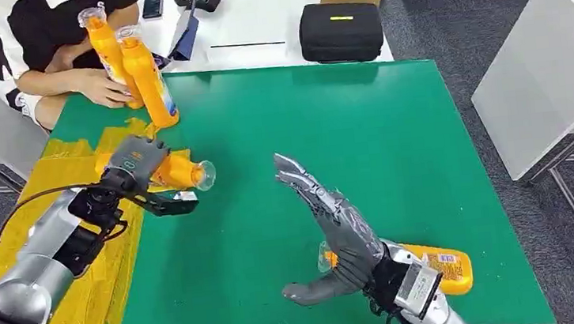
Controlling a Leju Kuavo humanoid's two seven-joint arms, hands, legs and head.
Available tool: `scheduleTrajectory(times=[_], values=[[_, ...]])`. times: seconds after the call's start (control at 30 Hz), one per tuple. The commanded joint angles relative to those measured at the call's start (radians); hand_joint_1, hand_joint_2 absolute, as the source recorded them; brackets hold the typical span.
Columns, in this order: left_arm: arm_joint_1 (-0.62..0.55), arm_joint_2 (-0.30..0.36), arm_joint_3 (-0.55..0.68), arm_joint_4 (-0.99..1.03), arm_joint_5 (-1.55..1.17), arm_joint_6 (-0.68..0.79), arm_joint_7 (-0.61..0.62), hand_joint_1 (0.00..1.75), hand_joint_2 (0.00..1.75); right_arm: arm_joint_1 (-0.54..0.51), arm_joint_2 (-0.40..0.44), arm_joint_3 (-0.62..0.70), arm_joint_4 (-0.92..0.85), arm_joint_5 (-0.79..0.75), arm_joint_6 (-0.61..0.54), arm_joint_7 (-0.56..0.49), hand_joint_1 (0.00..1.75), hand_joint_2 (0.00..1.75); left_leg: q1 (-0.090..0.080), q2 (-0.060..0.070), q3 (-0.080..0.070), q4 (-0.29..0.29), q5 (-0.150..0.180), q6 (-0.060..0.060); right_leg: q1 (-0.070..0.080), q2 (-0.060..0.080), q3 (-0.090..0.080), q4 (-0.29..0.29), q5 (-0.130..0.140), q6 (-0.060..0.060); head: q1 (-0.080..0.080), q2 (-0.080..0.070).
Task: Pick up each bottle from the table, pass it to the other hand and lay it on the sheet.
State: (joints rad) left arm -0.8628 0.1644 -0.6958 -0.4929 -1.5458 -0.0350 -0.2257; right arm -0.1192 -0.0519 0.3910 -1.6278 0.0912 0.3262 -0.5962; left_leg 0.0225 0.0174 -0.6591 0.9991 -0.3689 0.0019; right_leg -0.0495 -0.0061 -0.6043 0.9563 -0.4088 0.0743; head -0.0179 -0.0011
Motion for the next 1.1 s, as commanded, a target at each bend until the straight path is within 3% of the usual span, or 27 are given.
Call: scheduleTrajectory(times=[0.03, 0.2, 0.23, 0.27, 0.37, 0.73, 0.97, 1.1], values=[[-0.113, 0.015, -0.115, 0.174, -0.015, -0.073, -0.056, 1.75, 1.75, -0.028, 0.016, 0.014, 0.054, 0.015, 0.004, 0.01, 0.0, 1.75, 0.001, 0.001, 0.003, 0.001, -0.002, 0.0, 0.001, 0.002, 0.002, 0.0, -0.001, -0.004, 0.0, 0.0], [-0.105, 0.015, -0.124, 0.176, -0.025, -0.072, -0.003, 1.75, 1.75, -0.029, 0.022, 0.013, 0.063, 0.017, 0.006, 0.012, 0.0, 1.75, 0.001, 0.0, 0.003, 0.001, -0.002, 0.0, 0.002, 0.001, 0.003, 0.001, -0.001, -0.005, 0.0, 0.0], [-0.098, 0.018, -0.145, 0.172, -0.025, -0.048, 0.047, 0.3, 1.75, -0.029, 0.024, 0.012, 0.067, 0.019, 0.006, 0.013, 0.0, 1.75, 0.001, 0.0, 0.002, 0.0, -0.001, 0.0, 0.001, 0.001, 0.002, 0.0, -0.001, -0.004, 0.0, 0.0], [-0.093, 0.02, -0.164, 0.172, -0.025, -0.038, 0.084, 0.0, 1.75, -0.03, 0.027, 0.011, 0.072, 0.02, 0.007, 0.015, 0.0, 1.75, 0.001, 0.0, 0.004, 0.001, -0.003, 0.001, 0.002, 0.001, 0.004, 0.001, -0.002, -0.006, 0.0, 0.0], [-0.086, 0.014, -0.175, 0.177, -0.025, -0.032, 0.152, 0.0, 1.75, -0.029, 0.032, 0.01, 0.081, 0.02, 0.009, 0.016, 0.0, 1.75, 0.001, 0.0, 0.004, 0.0, -0.002, 0.0, 0.001, 0.001, 0.004, 0.0, -0.001, -0.005, 0.0, 0.0], [-0.068, 0.014, -0.166, 0.18, -0.025, 0.001, 0.218, 0.0, 1.75, -0.024, 0.037, 0.014, 0.088, 0.024, 0.016, 0.021, 0.0, 1.75, 0.001, 0.0, 0.004, 0.0, -0.002, 0.0, 0.001, 0.001, 0.004, 0.0, -0.001, -0.005, 0.0, 0.0], [-0.066, 0.002, -0.131, 0.147, -0.025, 0.147, 0.396, 0.0, 1.75, 0.004, 0.034, -0.003, 0.039, 0.065, -0.024, 0.04, 0.0, 1.75, 0.001, -0.002, 0.003, 0.0, -0.002, 0.0, 0.001, 0.0, 0.003, 0.0, -0.002, -0.005, 0.0, 0.0], [-0.072, -0.002, -0.128, 0.146, -0.024, 0.142, 0.395, 0.0, 1.75, 0.003, 0.031, -0.005, 0.035, 0.064, -0.024, 0.04, 0.0, 1.75, 0.001, -0.003, 0.004, 0.001, -0.003, 0.001, 0.001, -0.001, 0.005, 0.001, -0.003, -0.006, 0.0, 0.0]])
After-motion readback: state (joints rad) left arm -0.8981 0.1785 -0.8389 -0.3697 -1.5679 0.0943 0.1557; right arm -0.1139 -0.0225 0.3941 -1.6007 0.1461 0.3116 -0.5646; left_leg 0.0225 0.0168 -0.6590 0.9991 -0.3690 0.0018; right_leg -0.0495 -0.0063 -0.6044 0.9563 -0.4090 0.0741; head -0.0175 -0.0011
